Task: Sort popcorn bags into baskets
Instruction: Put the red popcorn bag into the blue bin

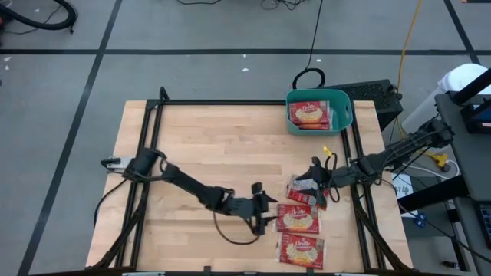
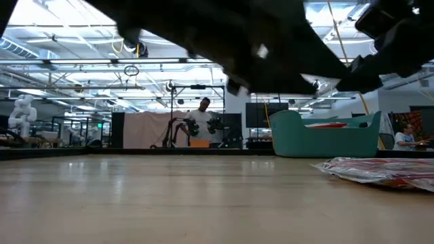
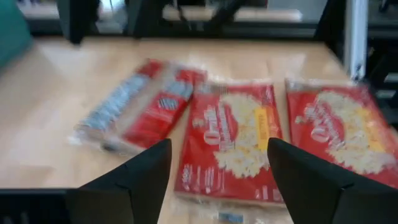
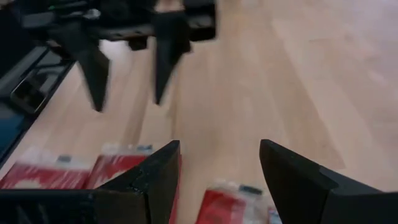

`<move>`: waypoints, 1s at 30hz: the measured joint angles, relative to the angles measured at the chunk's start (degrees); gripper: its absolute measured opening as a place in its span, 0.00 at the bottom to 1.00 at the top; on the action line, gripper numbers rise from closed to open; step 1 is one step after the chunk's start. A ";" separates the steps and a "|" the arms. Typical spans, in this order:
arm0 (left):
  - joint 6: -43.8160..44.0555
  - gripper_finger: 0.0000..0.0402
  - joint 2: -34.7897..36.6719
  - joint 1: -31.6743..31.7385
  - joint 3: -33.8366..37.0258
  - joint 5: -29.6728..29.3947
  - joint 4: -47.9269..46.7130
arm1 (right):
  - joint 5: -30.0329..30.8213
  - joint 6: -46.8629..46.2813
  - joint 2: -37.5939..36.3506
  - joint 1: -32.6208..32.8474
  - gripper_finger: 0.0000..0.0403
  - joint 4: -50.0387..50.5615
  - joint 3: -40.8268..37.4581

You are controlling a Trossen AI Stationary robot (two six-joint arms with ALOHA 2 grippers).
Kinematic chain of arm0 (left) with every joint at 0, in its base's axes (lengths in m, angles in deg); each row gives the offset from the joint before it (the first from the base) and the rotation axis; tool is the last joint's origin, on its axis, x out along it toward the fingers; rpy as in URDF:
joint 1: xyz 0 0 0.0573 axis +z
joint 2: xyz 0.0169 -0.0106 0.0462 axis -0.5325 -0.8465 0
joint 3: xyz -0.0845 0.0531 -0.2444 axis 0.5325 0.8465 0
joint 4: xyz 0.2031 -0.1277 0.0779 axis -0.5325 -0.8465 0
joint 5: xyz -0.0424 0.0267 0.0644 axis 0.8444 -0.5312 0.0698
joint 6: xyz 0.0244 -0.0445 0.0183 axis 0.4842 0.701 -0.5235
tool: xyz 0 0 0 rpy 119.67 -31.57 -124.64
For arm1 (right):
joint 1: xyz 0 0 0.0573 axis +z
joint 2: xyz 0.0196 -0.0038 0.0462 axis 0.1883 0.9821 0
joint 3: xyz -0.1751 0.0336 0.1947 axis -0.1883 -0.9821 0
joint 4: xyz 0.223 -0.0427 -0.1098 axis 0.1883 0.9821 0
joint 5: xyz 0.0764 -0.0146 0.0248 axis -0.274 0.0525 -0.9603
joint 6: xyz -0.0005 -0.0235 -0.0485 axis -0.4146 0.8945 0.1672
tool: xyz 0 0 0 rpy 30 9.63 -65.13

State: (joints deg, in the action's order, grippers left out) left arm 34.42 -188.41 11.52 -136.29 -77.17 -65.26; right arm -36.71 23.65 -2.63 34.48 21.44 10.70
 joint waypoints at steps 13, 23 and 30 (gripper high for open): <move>2.91 0.54 -7.78 4.66 -11.02 8.98 -18.71 | -0.24 0.17 0.02 8.47 0.53 1.74 -3.66; -3.11 0.55 -11.55 8.29 -11.21 17.22 -16.58 | -0.26 -0.71 -0.22 9.57 0.53 -0.13 -6.34; -9.81 0.37 -12.89 8.80 -11.33 19.18 -18.54 | -0.23 -1.56 -0.54 9.54 0.53 -0.08 -6.69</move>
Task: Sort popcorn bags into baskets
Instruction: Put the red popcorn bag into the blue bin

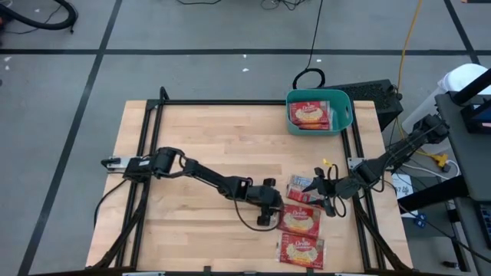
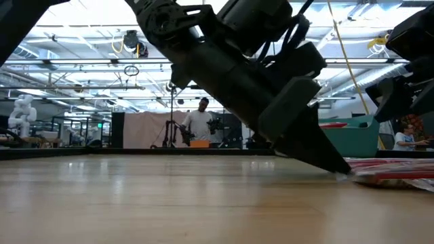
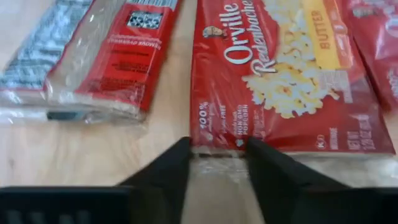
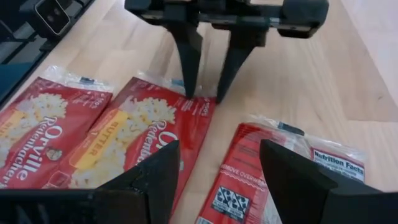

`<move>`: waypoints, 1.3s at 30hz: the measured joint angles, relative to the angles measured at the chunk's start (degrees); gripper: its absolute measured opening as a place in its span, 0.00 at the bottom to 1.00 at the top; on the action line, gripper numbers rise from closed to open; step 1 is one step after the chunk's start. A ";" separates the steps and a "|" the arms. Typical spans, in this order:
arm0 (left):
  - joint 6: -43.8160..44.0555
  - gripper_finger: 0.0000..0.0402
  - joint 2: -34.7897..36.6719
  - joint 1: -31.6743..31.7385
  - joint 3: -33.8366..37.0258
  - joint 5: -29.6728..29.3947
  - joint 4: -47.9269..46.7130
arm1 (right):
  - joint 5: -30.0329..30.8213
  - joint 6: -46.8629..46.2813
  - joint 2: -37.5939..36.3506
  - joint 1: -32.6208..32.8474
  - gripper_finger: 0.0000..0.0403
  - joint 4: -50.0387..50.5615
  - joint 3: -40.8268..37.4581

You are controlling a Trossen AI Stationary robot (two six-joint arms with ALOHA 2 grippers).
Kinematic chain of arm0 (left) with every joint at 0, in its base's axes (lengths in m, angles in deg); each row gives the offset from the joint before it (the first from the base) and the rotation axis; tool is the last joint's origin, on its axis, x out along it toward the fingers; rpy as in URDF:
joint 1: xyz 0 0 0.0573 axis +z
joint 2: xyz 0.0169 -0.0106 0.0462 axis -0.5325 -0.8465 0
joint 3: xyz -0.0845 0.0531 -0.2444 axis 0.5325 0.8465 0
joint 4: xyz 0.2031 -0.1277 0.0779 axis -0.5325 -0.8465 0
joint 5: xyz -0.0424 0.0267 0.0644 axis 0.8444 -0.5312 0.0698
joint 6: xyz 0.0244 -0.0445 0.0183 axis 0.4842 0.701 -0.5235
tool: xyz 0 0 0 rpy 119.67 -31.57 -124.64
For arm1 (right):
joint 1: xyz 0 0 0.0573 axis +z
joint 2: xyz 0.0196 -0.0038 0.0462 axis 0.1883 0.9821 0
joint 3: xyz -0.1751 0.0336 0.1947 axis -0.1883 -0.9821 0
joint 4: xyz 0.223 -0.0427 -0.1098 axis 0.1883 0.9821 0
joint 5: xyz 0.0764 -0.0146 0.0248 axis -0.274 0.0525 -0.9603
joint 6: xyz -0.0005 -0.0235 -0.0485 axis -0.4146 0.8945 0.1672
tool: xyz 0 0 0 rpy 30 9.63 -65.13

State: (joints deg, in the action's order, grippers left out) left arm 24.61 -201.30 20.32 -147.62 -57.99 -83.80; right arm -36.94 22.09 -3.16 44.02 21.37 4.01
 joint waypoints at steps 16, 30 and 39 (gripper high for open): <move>-11.68 0.01 5.59 0.85 0.68 -7.19 -5.19 | 5.22 -3.96 -0.12 -0.07 0.53 0.05 0.00; -17.57 0.00 14.10 0.94 0.42 -21.58 -13.78 | 14.36 -20.77 0.42 -0.22 0.53 0.00 0.04; -18.07 0.00 16.54 0.50 0.45 -28.70 -17.96 | 15.26 -24.60 5.59 -0.07 0.57 -5.47 0.04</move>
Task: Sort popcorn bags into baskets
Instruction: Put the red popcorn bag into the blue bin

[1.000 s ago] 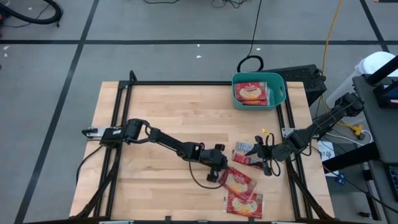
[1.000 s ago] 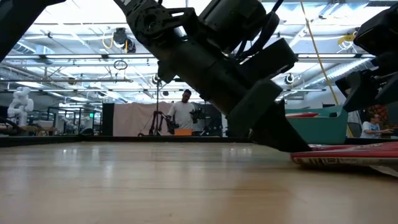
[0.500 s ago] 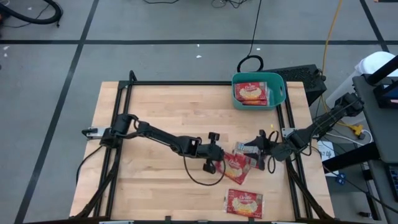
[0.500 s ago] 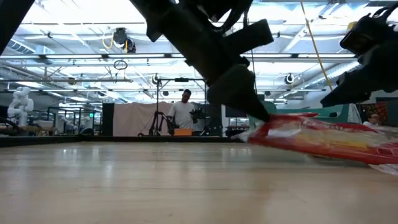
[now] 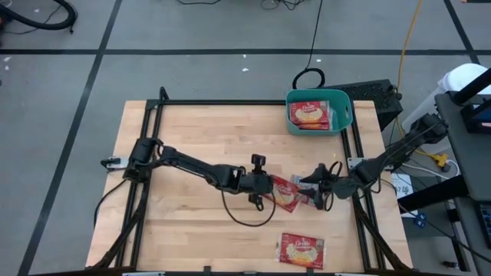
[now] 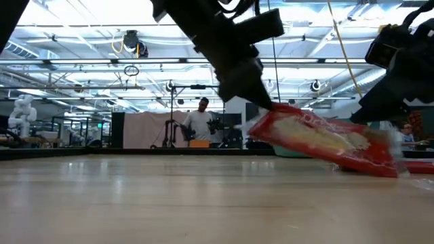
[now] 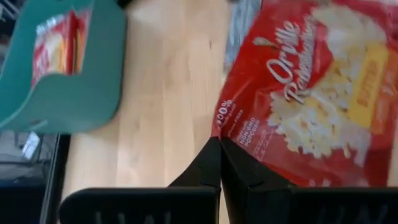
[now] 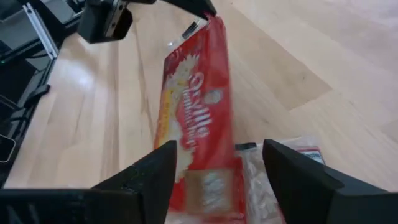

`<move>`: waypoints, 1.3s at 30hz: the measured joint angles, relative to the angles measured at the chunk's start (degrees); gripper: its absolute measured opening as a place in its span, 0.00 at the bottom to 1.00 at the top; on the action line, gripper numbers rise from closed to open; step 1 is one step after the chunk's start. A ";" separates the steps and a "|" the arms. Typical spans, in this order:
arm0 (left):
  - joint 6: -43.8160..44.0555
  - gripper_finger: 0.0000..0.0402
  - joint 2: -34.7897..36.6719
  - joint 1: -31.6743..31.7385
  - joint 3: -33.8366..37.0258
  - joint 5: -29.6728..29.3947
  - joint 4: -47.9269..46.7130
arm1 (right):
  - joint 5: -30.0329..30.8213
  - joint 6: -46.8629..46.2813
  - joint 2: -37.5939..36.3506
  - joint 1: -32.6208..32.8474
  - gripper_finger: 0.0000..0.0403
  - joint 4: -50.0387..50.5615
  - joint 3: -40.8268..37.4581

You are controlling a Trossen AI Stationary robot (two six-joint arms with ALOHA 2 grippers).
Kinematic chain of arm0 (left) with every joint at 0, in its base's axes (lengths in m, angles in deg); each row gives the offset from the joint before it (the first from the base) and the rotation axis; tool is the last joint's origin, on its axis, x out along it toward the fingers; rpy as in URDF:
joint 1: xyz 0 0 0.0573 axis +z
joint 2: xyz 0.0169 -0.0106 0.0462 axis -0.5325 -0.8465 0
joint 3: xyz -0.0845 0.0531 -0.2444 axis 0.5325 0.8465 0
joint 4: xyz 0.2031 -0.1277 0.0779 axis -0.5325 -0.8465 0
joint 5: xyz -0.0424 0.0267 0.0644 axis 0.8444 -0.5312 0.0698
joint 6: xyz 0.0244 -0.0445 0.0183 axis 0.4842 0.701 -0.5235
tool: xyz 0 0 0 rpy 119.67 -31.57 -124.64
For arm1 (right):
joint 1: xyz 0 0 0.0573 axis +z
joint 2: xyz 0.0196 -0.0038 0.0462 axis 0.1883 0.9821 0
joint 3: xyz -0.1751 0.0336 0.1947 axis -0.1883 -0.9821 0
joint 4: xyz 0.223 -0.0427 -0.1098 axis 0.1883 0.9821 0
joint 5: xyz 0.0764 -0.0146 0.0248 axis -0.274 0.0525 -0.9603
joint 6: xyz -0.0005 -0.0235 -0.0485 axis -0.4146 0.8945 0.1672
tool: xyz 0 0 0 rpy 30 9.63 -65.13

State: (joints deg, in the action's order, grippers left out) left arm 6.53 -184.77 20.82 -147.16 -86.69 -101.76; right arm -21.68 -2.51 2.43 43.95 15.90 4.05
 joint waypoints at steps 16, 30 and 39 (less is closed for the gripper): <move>-2.74 0.00 1.61 -2.73 0.00 -4.94 -0.13 | -3.76 3.77 18.12 -0.26 0.57 -18.52 0.00; 4.43 0.06 2.52 -3.40 0.00 -13.05 -1.77 | -5.06 14.84 17.03 -6.78 0.05 -23.50 -0.07; 25.30 0.19 9.84 -1.49 -0.08 -8.85 -19.60 | -9.30 19.07 8.78 -11.46 0.02 -18.09 0.02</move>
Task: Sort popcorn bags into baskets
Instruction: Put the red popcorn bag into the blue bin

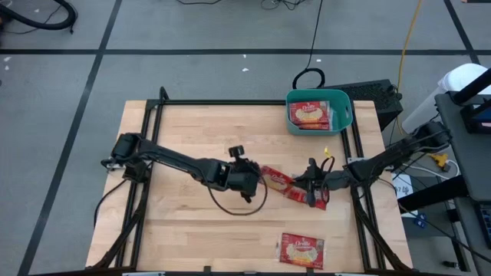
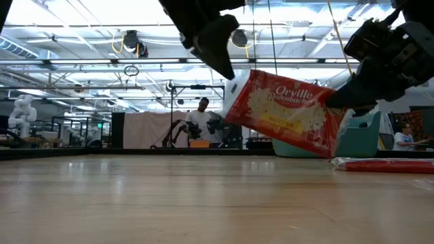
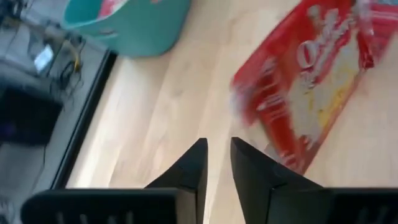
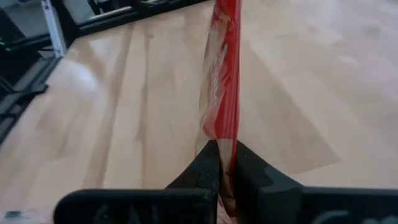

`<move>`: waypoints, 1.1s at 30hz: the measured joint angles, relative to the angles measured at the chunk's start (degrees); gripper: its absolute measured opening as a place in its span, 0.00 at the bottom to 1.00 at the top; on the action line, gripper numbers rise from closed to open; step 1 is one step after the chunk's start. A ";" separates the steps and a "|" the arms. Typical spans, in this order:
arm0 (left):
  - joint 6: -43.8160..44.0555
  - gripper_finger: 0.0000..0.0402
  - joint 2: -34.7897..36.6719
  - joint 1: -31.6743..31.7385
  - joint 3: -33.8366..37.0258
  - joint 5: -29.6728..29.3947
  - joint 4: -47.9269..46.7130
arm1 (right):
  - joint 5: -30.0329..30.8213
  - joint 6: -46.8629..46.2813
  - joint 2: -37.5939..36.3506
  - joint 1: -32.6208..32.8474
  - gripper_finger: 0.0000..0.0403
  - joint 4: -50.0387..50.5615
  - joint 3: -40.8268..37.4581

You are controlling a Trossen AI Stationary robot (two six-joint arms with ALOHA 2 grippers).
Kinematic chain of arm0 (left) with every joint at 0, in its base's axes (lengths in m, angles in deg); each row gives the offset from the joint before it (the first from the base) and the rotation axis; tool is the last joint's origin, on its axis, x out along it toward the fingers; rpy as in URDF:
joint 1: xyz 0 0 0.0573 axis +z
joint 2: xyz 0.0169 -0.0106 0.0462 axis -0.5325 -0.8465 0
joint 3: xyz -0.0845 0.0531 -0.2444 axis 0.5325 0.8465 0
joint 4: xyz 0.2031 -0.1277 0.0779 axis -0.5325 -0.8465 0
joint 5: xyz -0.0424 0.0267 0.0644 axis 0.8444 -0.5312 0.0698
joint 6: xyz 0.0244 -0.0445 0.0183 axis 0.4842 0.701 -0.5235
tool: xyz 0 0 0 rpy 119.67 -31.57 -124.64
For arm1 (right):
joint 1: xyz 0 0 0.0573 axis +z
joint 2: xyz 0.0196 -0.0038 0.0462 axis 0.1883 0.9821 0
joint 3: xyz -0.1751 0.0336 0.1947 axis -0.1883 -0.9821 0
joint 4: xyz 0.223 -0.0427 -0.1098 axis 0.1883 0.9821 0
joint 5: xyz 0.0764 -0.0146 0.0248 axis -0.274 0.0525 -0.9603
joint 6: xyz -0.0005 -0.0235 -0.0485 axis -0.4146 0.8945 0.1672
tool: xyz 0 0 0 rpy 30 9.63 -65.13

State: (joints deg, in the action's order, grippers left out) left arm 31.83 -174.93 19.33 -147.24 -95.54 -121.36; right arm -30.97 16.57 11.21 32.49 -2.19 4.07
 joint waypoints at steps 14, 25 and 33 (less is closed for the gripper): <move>11.71 0.19 1.41 2.50 0.70 -0.34 -7.73 | -14.63 13.90 -16.56 -15.35 0.02 48.71 17.95; 12.02 0.19 1.62 1.33 7.76 -0.26 2.93 | -19.65 31.22 -16.50 -29.73 0.03 73.27 37.50; 7.97 0.19 1.76 -0.09 18.05 4.60 28.90 | -20.47 45.92 -12.82 -41.48 0.03 83.20 50.48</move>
State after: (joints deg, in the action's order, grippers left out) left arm 39.80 -173.17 19.24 -129.19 -90.94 -92.46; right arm -51.44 62.48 -1.61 -8.99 81.02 54.54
